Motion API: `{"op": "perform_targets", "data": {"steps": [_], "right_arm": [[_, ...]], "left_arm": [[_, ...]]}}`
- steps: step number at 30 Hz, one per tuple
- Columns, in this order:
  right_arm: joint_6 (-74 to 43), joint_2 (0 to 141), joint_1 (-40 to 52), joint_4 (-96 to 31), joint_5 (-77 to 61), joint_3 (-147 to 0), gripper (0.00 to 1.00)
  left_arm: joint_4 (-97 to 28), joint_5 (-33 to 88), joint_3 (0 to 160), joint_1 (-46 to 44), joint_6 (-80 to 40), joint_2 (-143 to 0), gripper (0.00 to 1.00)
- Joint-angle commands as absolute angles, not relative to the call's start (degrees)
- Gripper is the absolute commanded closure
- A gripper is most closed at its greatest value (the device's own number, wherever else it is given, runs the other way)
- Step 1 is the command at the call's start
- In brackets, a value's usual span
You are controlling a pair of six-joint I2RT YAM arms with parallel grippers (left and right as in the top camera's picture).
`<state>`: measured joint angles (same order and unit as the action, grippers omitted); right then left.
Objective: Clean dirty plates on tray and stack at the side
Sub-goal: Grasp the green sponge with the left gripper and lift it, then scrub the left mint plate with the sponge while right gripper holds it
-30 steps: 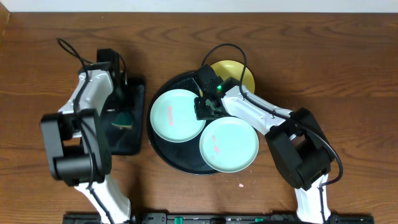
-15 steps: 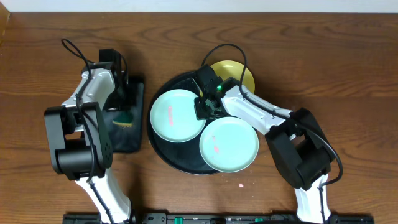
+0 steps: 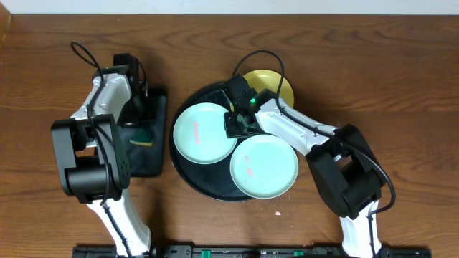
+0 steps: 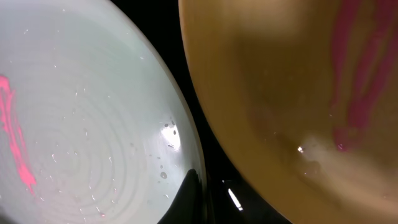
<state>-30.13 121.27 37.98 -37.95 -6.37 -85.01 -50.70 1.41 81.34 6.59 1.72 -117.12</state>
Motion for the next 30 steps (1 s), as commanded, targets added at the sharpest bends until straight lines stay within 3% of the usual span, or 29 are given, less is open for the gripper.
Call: {"op": "perform_targets", "data": {"steps": [1,6,12,23,30], "right_arm": [[-28.16,122.17,38.44,-38.13,-4.99,-85.27,0.99],[-27.31,122.17,38.02,-38.15,-7.2,-85.27,0.99],[-27.29,122.17,37.67,-38.13,-8.51,-85.27,0.99],[-26.94,122.17,37.58,-38.65,-9.52,-84.93,0.99],[-26.94,122.17,37.6,-38.79,-9.5,-84.9,0.99]], "left_arm": [[-55.64,3.68,85.21,6.57,1.45,-112.18,0.93],[-59.7,8.19,86.37,6.46,-3.27,-101.75,0.93],[-61.78,14.39,85.58,2.48,-7.55,-99.0,0.93],[-44.75,11.97,72.12,-7.94,-20.29,-101.73,0.93],[-44.18,8.32,71.53,-10.87,-26.0,-107.98,0.93]]}}
